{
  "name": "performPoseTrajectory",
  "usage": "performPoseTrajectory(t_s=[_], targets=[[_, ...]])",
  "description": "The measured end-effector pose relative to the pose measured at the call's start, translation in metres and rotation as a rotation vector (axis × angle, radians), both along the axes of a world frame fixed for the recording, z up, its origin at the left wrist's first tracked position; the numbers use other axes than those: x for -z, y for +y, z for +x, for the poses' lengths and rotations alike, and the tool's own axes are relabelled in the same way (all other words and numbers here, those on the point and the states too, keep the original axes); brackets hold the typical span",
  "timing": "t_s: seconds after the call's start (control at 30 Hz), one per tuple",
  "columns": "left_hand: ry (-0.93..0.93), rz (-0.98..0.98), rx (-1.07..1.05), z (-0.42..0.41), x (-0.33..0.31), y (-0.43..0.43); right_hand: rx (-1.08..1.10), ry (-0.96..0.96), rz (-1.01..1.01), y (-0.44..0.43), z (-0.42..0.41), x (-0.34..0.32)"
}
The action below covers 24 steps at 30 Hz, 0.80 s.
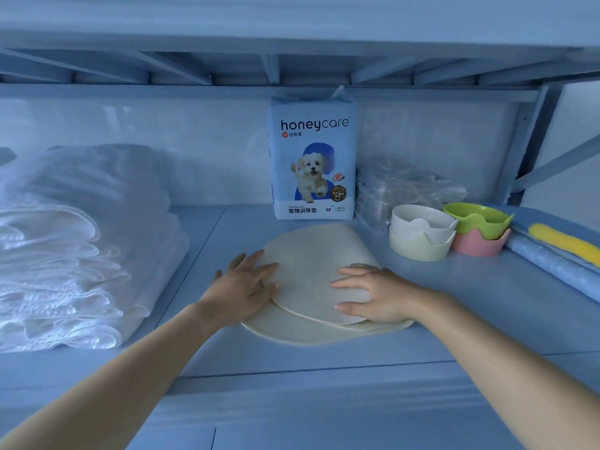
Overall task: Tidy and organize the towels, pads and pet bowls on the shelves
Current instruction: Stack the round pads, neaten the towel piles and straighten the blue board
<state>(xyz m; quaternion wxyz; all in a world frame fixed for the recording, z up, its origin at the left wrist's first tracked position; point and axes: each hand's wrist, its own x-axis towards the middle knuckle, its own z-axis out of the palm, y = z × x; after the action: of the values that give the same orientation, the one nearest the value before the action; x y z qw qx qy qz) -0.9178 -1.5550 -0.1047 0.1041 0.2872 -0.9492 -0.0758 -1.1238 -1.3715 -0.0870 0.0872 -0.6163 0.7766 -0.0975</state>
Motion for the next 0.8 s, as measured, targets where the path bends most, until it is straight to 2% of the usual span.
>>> performPoseTrajectory(t_s=[0.1,0.2,0.37,0.7,0.8], targets=[[0.04,0.001,-0.007,-0.004,-0.001,-0.001,0.004,-0.009,0.073,-0.004,-0.002,-0.009],[0.08,-0.049,-0.01,-0.01,-0.004,-0.005,-0.017,0.058,0.13,-0.018,0.005,-0.021],[0.269,-0.044,-0.08,-0.014,-0.013,-0.01,-0.041,0.178,0.13,-0.041,0.022,-0.009],[-0.006,-0.094,-0.341,-0.019,-0.013,-0.011,-0.039,0.231,-0.012,-0.038,0.023,0.018],[0.083,0.033,-0.269,-0.021,-0.017,-0.017,-0.048,0.215,-0.073,-0.037,0.023,0.019]])
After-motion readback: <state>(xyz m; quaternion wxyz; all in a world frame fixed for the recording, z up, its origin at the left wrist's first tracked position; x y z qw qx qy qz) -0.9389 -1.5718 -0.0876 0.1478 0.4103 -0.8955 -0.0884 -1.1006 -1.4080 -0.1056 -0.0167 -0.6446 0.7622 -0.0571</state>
